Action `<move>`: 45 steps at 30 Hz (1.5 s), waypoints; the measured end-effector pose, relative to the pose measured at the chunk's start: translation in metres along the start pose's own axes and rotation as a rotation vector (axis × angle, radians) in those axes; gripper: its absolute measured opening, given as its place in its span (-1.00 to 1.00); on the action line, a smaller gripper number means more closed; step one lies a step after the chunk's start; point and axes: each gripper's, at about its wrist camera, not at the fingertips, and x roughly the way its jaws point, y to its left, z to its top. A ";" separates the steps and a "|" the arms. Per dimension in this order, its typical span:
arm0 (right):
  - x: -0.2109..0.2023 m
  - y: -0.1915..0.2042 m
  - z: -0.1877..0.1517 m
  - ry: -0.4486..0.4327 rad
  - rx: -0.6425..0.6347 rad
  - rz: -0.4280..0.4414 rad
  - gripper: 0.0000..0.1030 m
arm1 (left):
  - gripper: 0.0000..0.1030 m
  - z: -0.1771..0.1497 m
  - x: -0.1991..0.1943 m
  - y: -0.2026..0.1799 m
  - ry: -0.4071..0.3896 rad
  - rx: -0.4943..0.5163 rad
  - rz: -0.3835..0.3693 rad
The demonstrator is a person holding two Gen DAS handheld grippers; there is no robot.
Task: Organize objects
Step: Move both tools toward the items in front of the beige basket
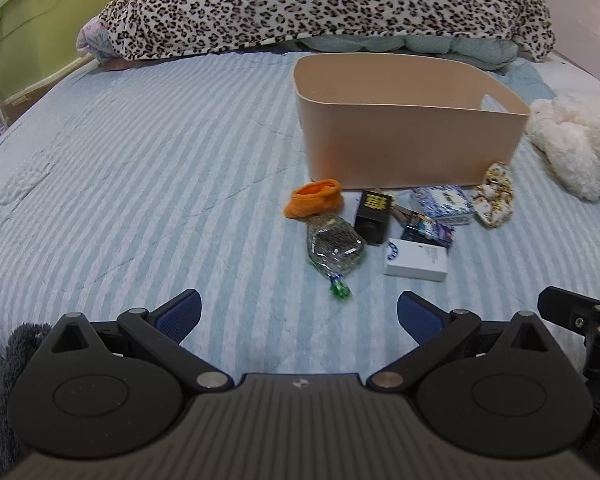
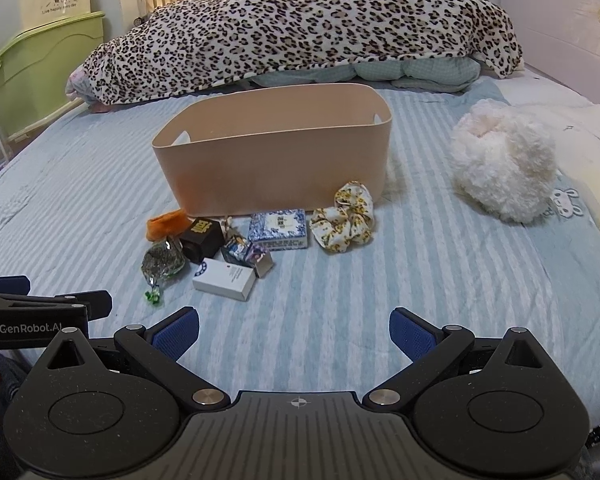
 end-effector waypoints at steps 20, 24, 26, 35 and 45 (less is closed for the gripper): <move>0.080 0.007 0.017 0.073 -0.007 0.035 0.99 | 1.00 0.035 0.071 0.020 0.021 0.013 -0.025; 0.092 0.010 0.018 0.084 -0.008 0.039 0.99 | 1.00 0.041 0.083 0.024 0.025 0.007 -0.028; 0.097 0.012 0.020 0.086 -0.006 0.047 0.99 | 1.00 0.043 0.091 0.025 0.040 0.007 -0.030; 0.120 0.030 0.022 0.119 -0.031 0.089 0.99 | 1.00 0.047 0.116 0.022 0.083 0.023 -0.054; 0.141 0.044 0.025 0.156 -0.014 0.108 0.99 | 1.00 0.047 0.130 0.020 0.103 0.024 -0.059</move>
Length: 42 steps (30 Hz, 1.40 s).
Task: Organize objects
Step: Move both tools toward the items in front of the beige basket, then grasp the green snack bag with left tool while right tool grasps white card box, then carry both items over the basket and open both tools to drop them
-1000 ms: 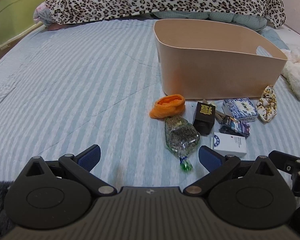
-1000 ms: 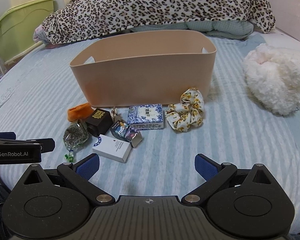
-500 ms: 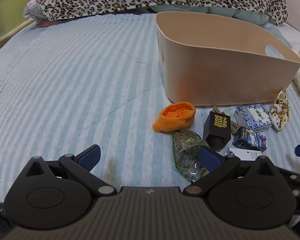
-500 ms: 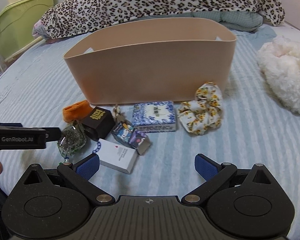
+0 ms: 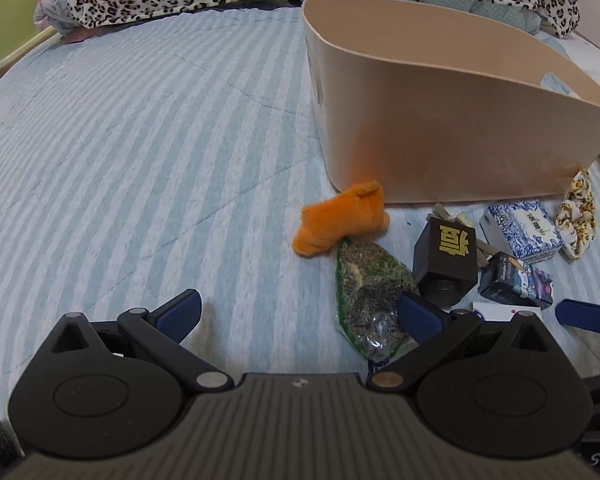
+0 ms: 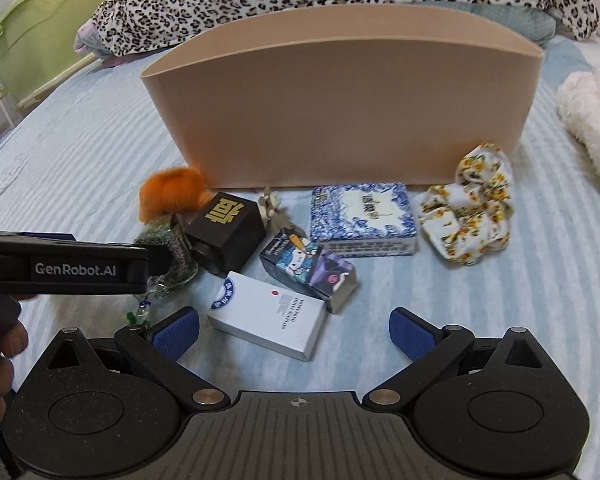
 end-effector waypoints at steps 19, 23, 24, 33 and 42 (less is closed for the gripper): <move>-0.008 -0.007 -0.011 -0.026 -0.004 -0.072 0.20 | -0.68 -0.003 0.007 0.000 -0.045 0.024 -0.175; -0.019 -0.013 -0.017 -0.035 0.000 -0.067 0.19 | -0.77 -0.007 -0.004 -0.005 -0.056 0.042 -0.156; -0.023 -0.014 -0.017 -0.041 0.003 -0.065 0.19 | -0.77 -0.008 -0.009 -0.006 -0.064 0.049 -0.145; -0.075 -0.024 -0.007 -0.140 0.020 -0.060 0.19 | -0.78 0.002 -0.070 -0.010 -0.173 0.050 -0.134; -0.120 -0.040 0.033 -0.272 0.035 -0.063 0.19 | -0.78 0.031 -0.120 -0.006 -0.299 0.018 -0.128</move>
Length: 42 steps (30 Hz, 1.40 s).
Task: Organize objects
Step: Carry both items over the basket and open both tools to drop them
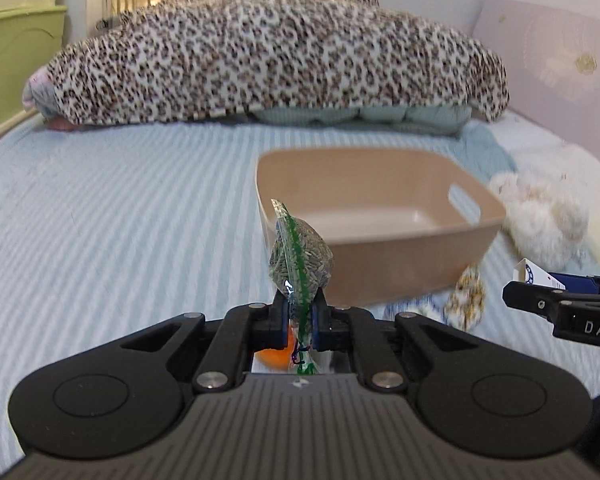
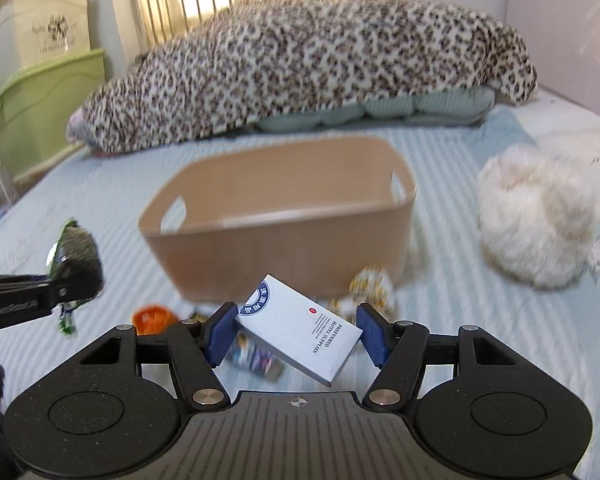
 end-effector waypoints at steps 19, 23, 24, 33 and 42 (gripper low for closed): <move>0.091 -0.008 0.099 -0.126 0.035 -0.004 0.19 | -0.78 0.069 0.136 -0.020 0.011 0.029 0.122; 0.124 -0.010 0.099 -0.076 0.018 -0.027 0.19 | -0.78 0.056 0.167 -0.016 0.098 0.042 0.152; 0.129 -0.009 0.096 -0.063 0.007 -0.037 0.19 | -0.78 0.053 0.172 -0.015 0.109 0.053 0.154; 0.147 -0.006 0.083 0.014 -0.061 -0.077 0.31 | -0.74 0.048 0.166 -0.031 0.095 0.121 0.146; 0.098 -0.025 0.080 -0.043 -0.041 -0.075 0.76 | 0.68 0.059 0.103 -0.024 0.017 0.114 0.153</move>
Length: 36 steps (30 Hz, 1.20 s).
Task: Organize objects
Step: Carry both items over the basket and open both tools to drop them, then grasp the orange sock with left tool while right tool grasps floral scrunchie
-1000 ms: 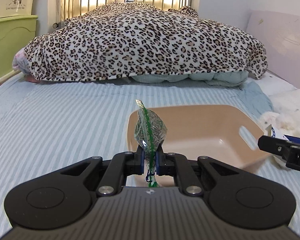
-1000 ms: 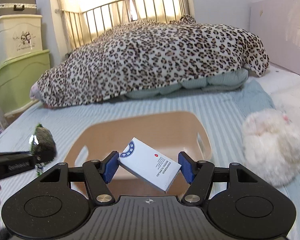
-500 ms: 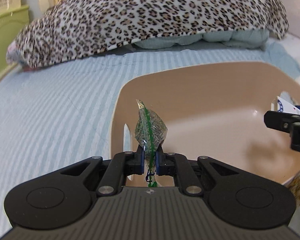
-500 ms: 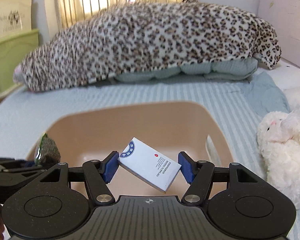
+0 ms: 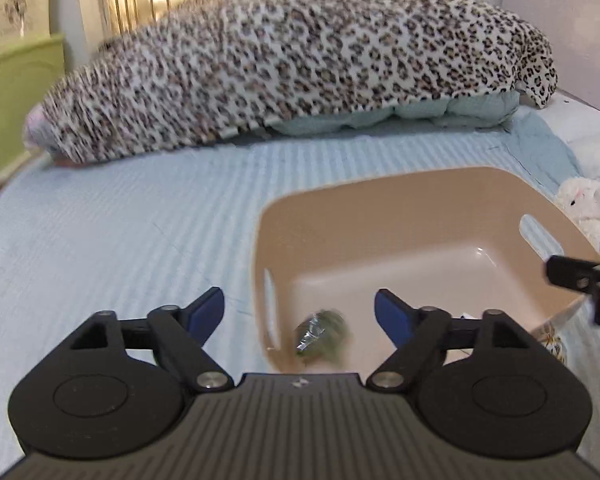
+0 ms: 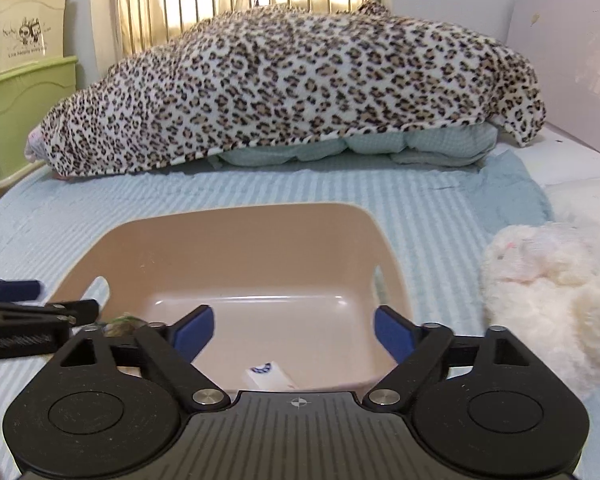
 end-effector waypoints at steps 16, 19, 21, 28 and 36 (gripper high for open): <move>-0.025 -0.030 -0.053 0.218 -0.068 0.030 0.94 | 0.84 -0.062 -0.014 0.012 0.185 0.108 -0.009; -0.013 -0.026 -0.060 0.265 -0.083 0.026 0.93 | 0.84 -0.077 0.003 0.012 0.250 0.122 -0.009; -0.005 -0.024 -0.066 0.285 -0.099 0.020 0.93 | 0.84 -0.085 0.014 0.013 0.274 0.129 0.001; 0.028 -0.016 -0.082 0.346 -0.160 -0.013 0.89 | 0.84 -0.098 0.041 0.022 0.343 0.066 -0.034; 0.044 -0.011 -0.093 0.328 -0.160 0.012 0.49 | 0.38 -0.104 0.050 0.028 0.348 -0.011 -0.119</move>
